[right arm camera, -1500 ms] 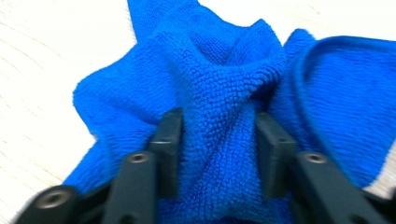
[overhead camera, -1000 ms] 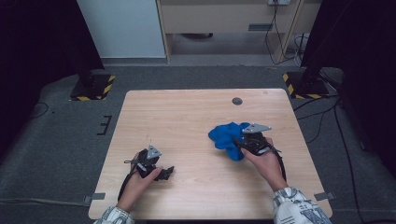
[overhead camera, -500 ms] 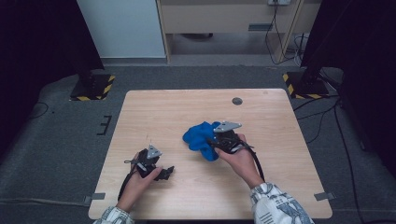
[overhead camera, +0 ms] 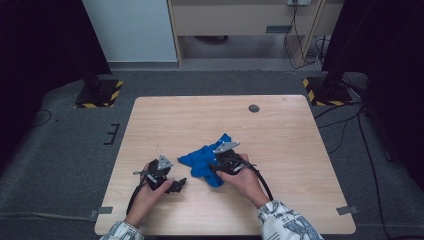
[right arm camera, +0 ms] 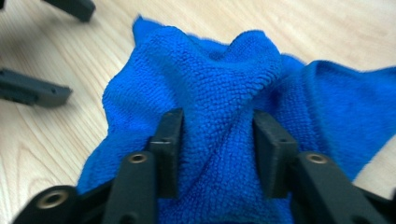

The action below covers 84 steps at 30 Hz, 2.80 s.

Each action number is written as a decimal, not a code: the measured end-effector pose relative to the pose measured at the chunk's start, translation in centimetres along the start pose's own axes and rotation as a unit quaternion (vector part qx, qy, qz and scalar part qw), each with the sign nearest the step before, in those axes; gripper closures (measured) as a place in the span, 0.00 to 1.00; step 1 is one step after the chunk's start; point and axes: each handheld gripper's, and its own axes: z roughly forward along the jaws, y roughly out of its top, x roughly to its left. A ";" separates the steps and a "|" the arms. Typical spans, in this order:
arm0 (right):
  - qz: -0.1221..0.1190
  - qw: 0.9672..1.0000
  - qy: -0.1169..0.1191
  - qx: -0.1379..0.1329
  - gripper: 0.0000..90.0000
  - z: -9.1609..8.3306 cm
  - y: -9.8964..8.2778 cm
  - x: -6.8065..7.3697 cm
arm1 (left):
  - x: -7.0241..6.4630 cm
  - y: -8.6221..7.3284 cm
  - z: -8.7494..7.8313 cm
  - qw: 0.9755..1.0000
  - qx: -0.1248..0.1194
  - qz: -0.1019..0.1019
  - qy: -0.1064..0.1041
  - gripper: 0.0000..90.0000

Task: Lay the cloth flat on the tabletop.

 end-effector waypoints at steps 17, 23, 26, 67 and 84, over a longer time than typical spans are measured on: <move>0.021 1.000 -0.004 -0.012 0.15 -3.3 -0.1 -0.5 | 0.4 0.5 -0.7 1.000 -0.022 -0.013 0.007 0.05; 0.029 0.999 0.000 -0.029 0.20 -5.1 0.2 -1.5 | 0.9 1.0 -1.4 0.999 -0.041 -0.024 0.006 0.06; 0.024 0.999 0.001 -0.032 0.26 -5.6 0.3 -1.9 | 1.0 1.3 -1.7 0.998 -0.052 -0.031 0.005 0.08; 0.055 0.998 -0.025 0.005 0.79 1.0 1.8 -4.6 | 3.5 3.7 1.6 0.999 -0.008 -0.032 -0.028 0.47; 0.066 0.997 -0.006 -0.031 0.95 -3.1 -1.6 -4.7 | 2.6 5.0 2.1 1.000 -0.021 -0.006 -0.006 0.96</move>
